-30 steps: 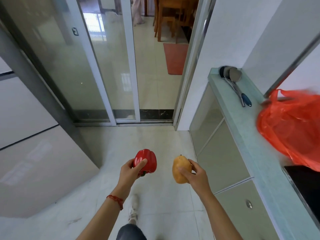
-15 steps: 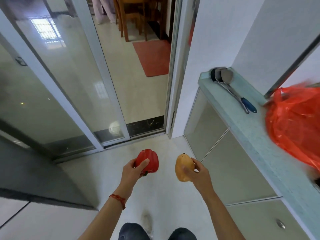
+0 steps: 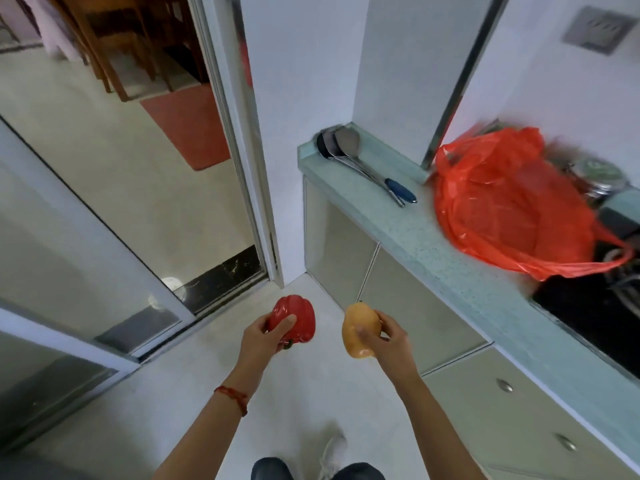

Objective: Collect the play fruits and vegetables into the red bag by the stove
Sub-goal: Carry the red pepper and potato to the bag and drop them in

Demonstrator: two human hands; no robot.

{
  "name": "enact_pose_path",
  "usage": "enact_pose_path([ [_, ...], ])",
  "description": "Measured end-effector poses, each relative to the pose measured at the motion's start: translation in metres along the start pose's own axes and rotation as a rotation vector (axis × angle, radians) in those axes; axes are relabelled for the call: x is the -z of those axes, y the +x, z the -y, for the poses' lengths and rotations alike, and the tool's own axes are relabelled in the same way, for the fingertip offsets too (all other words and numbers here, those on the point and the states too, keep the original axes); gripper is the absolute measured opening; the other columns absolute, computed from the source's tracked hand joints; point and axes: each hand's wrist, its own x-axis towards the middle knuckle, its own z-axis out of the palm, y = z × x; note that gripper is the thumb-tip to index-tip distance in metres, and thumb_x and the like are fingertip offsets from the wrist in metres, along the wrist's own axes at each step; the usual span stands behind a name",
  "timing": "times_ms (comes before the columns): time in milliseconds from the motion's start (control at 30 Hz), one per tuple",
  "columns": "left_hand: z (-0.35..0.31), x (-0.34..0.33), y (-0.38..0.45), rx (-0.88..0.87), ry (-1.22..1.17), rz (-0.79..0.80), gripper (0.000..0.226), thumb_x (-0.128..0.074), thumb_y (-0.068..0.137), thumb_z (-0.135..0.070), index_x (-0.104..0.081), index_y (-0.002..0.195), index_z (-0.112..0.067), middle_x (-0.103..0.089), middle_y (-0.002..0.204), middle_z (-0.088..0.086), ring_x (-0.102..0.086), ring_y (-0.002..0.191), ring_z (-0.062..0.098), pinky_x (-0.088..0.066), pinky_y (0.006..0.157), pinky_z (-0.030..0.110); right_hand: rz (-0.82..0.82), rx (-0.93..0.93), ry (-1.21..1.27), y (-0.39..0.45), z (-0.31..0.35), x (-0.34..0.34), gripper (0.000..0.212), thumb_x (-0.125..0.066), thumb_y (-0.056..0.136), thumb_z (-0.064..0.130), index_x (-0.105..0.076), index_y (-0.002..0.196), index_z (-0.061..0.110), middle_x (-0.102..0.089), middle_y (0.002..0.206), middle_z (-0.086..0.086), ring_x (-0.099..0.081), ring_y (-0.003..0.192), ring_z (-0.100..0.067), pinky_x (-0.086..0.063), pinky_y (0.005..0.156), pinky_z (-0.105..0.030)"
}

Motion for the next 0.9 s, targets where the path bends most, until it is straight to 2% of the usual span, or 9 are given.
enact_pose_path([
  [100, -0.012, -0.039, 0.015, 0.002, 0.005, 0.076, 0.036, -0.071, 0.076, -0.025, -0.057, 0.108, -0.013, -0.06, 0.096, 0.003, -0.06, 0.085, 0.016, -0.053, 0.059, 0.02, -0.075, -0.026, 0.062, 0.008, -0.005, 0.03, 0.044, -0.075, 0.073, 0.026, -0.058, 0.113, 0.027, -0.061, 0.111, 0.001, -0.06, 0.099, -0.019, -0.051, 0.083, -0.034],
  [200, -0.022, -0.078, 0.026, 0.003, 0.023, 0.156, 0.034, -0.072, 0.076, -0.025, -0.058, 0.105, -0.012, -0.063, 0.09, 0.0, -0.062, 0.08, 0.014, -0.051, 0.051, 0.016, -0.169, -0.053, 0.107, 0.011, -0.012, 0.06, 0.048, -0.076, 0.072, 0.025, -0.057, 0.117, 0.023, -0.061, 0.111, 0.0, -0.06, 0.098, -0.021, -0.05, 0.075, -0.029],
  [400, -0.038, -0.146, 0.038, -0.025, 0.117, 0.336, 0.025, -0.073, 0.074, -0.027, -0.062, 0.094, -0.014, -0.066, 0.091, 0.005, -0.066, 0.081, 0.016, -0.055, 0.058, 0.019, -0.349, -0.103, 0.162, 0.009, -0.026, 0.11, 0.049, -0.075, 0.073, 0.027, -0.056, 0.118, 0.024, -0.058, 0.107, 0.004, -0.057, 0.092, -0.014, -0.046, 0.072, -0.024],
  [467, -0.044, -0.166, 0.042, -0.038, 0.154, 0.386, 0.019, -0.075, 0.073, -0.029, -0.06, 0.083, -0.023, -0.065, 0.088, 0.003, -0.065, 0.078, 0.014, -0.056, 0.062, 0.022, -0.41, -0.128, 0.194, 0.009, -0.028, 0.122, 0.049, -0.075, 0.073, 0.025, -0.056, 0.118, 0.024, -0.058, 0.107, 0.003, -0.056, 0.094, -0.015, -0.052, 0.077, -0.033],
  [533, -0.048, -0.183, 0.046, -0.043, 0.191, 0.438, 0.025, -0.076, 0.065, -0.037, -0.058, 0.079, -0.027, -0.064, 0.085, 0.002, -0.064, 0.078, 0.015, -0.056, 0.071, 0.03, -0.465, -0.151, 0.225, 0.01, -0.03, 0.131, 0.048, -0.075, 0.073, 0.024, -0.057, 0.117, 0.024, -0.058, 0.106, 0.003, -0.056, 0.096, -0.017, -0.053, 0.084, -0.041],
  [600, -0.053, -0.198, 0.055, -0.034, 0.207, 0.487, 0.027, -0.073, 0.062, -0.04, -0.059, 0.08, -0.026, -0.065, 0.086, 0.002, -0.064, 0.081, 0.016, -0.055, 0.074, 0.032, -0.502, -0.163, 0.246, 0.014, -0.03, 0.138, 0.048, -0.074, 0.074, 0.023, -0.056, 0.118, 0.023, -0.059, 0.105, 0.003, -0.057, 0.095, -0.017, -0.053, 0.087, -0.044],
  [733, -0.065, -0.224, 0.083, -0.042, 0.239, 0.565, 0.017, -0.07, 0.077, -0.03, -0.061, 0.088, -0.022, -0.065, 0.088, 0.002, -0.063, 0.08, 0.012, -0.051, 0.064, 0.022, -0.576, -0.184, 0.254, 0.035, -0.023, 0.146, 0.053, -0.073, 0.075, 0.023, -0.053, 0.124, 0.018, -0.057, 0.112, -0.001, -0.057, 0.098, -0.019, -0.053, 0.086, -0.047],
  [800, -0.074, -0.235, 0.101, -0.047, 0.257, 0.597, 0.023, -0.069, 0.078, -0.029, -0.06, 0.095, -0.018, -0.065, 0.087, 0.0, -0.063, 0.08, 0.012, -0.051, 0.063, 0.022, -0.62, -0.196, 0.259, 0.05, -0.017, 0.147, 0.053, -0.074, 0.075, 0.023, -0.054, 0.123, 0.018, -0.058, 0.112, -0.003, -0.057, 0.098, -0.02, -0.053, 0.086, -0.048],
  [900, -0.091, -0.25, 0.128, -0.067, 0.292, 0.646, 0.028, -0.069, 0.078, -0.029, -0.06, 0.1, -0.014, -0.065, 0.087, 0.001, -0.064, 0.08, 0.014, -0.052, 0.064, 0.023, -0.69, -0.195, 0.258, 0.074, -0.003, 0.148, 0.05, -0.074, 0.074, 0.022, -0.056, 0.121, 0.019, -0.06, 0.109, -0.003, -0.058, 0.087, -0.009, -0.055, 0.082, -0.045],
])
